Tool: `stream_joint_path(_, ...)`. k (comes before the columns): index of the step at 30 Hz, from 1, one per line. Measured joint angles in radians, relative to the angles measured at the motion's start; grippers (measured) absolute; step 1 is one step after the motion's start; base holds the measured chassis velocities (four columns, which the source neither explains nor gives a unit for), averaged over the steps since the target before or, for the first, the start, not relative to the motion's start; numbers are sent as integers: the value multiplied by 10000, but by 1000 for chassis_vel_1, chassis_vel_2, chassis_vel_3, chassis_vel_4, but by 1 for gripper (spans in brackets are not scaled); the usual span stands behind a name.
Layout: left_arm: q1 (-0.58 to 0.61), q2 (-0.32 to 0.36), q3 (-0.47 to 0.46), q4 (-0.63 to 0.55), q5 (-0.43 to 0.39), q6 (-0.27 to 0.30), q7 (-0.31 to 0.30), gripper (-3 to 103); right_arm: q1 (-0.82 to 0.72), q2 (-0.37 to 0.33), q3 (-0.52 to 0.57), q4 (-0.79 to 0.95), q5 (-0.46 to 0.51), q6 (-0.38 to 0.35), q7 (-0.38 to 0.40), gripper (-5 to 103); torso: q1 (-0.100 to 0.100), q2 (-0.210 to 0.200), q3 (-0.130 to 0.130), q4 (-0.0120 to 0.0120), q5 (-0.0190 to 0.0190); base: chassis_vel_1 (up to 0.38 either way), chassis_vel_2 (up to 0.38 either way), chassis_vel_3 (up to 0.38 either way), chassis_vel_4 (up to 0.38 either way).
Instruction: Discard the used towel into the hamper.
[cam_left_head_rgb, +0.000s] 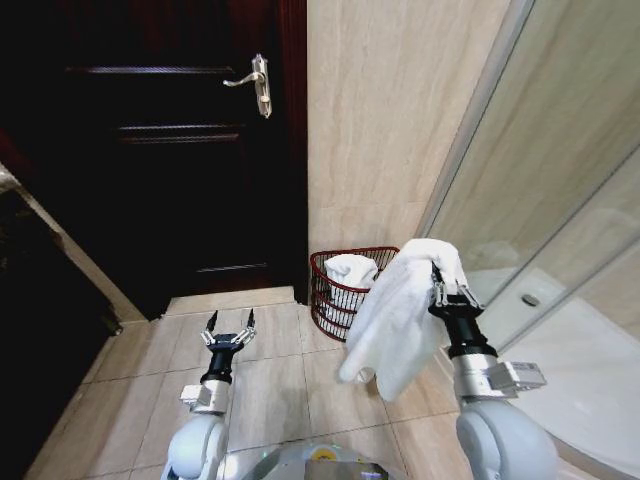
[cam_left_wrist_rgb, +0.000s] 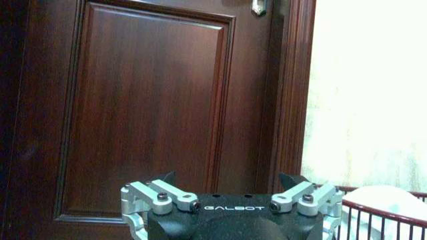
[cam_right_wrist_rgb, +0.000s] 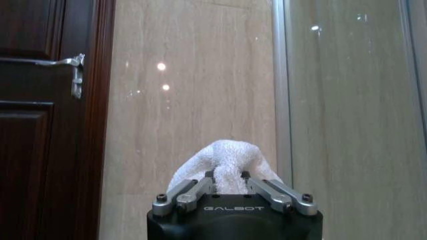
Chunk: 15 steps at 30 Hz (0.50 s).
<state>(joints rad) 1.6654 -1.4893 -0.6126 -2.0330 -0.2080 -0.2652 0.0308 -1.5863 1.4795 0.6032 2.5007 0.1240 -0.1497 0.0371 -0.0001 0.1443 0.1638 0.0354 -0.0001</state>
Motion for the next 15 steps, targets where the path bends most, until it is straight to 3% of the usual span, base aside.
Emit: stream_joint_path(15, 45, 39, -9, -142, 14, 167, -94, 100, 255, -361, 240, 7, 1125, -704, 170, 12, 0, 0, 0, 0, 1, 0, 0, 0, 0)
